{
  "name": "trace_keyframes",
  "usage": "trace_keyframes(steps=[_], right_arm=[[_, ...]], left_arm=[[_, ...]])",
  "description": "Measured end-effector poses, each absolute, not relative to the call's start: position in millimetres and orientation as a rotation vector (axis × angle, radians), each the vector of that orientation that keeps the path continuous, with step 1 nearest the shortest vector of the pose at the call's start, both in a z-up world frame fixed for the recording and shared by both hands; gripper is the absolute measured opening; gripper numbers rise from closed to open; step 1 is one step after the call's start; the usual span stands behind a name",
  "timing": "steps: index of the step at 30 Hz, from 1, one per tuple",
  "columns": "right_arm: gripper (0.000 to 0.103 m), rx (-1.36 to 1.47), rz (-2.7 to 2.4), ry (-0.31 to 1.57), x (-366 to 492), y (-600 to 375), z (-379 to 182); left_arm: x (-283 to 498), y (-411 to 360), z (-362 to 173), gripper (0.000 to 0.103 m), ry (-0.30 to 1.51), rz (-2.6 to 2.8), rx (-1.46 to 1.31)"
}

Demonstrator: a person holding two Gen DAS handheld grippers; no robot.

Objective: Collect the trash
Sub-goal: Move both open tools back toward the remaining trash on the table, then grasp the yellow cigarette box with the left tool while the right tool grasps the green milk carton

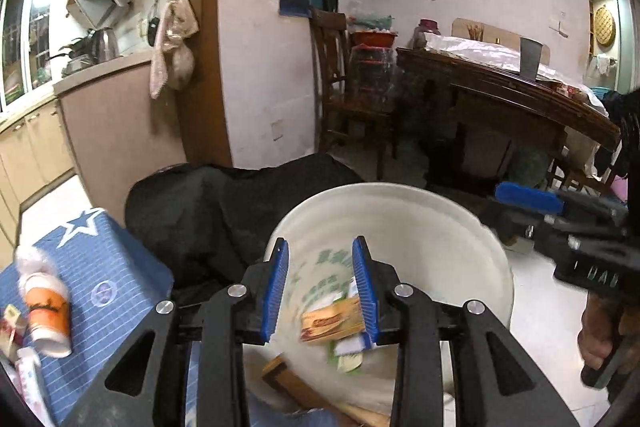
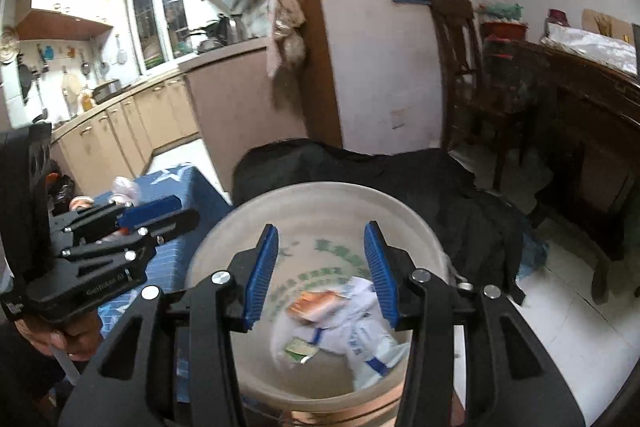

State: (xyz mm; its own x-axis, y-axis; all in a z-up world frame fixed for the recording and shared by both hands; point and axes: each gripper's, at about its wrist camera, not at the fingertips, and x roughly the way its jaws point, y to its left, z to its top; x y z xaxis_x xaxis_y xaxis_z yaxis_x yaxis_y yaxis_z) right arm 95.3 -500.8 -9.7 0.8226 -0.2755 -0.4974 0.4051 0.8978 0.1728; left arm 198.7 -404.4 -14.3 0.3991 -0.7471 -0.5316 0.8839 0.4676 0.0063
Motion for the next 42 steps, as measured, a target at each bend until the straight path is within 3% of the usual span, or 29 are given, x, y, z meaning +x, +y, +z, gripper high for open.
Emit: trace_keyframes(steps=[11, 20, 23, 25, 27, 31, 34, 37, 42], right_arm=[[0.043, 0.203, -0.082, 0.498, 151, -396, -1], [0.043, 0.126, 0.149, 0.631, 224, -299, -26], [0.043, 0.081, 0.234, 0.668, 251, -261, -32], [0.043, 0.045, 0.286, 0.686, 271, -236, -36], [0.047, 0.021, 0.345, 0.706, 294, -212, -38], [0.069, -0.039, 0.449, 0.716, 334, -176, -38], [0.082, -0.118, 0.522, 0.723, 365, -150, -35], [0.090, -0.181, 0.627, 0.779, 400, -125, -35], [0.090, -0.281, 0.691, 0.908, 450, -90, -48]], left_arm=[[234, -250, -33, 0.035, 0.570, -0.774, 0.247], [268, -103, -61, 0.035, 0.674, -0.488, 0.149], [281, -57, -66, 0.041, 0.691, -0.389, 0.136], [292, -21, -66, 0.051, 0.686, -0.310, 0.132], [304, 5, -64, 0.060, 0.682, -0.267, 0.127], [335, 49, -56, 0.079, 0.650, -0.225, 0.165], [365, 74, -62, 0.086, 0.667, -0.249, 0.209], [400, 88, -72, 0.087, 0.712, -0.281, 0.236], [438, 97, -86, 0.087, 0.751, -0.365, 0.232]])
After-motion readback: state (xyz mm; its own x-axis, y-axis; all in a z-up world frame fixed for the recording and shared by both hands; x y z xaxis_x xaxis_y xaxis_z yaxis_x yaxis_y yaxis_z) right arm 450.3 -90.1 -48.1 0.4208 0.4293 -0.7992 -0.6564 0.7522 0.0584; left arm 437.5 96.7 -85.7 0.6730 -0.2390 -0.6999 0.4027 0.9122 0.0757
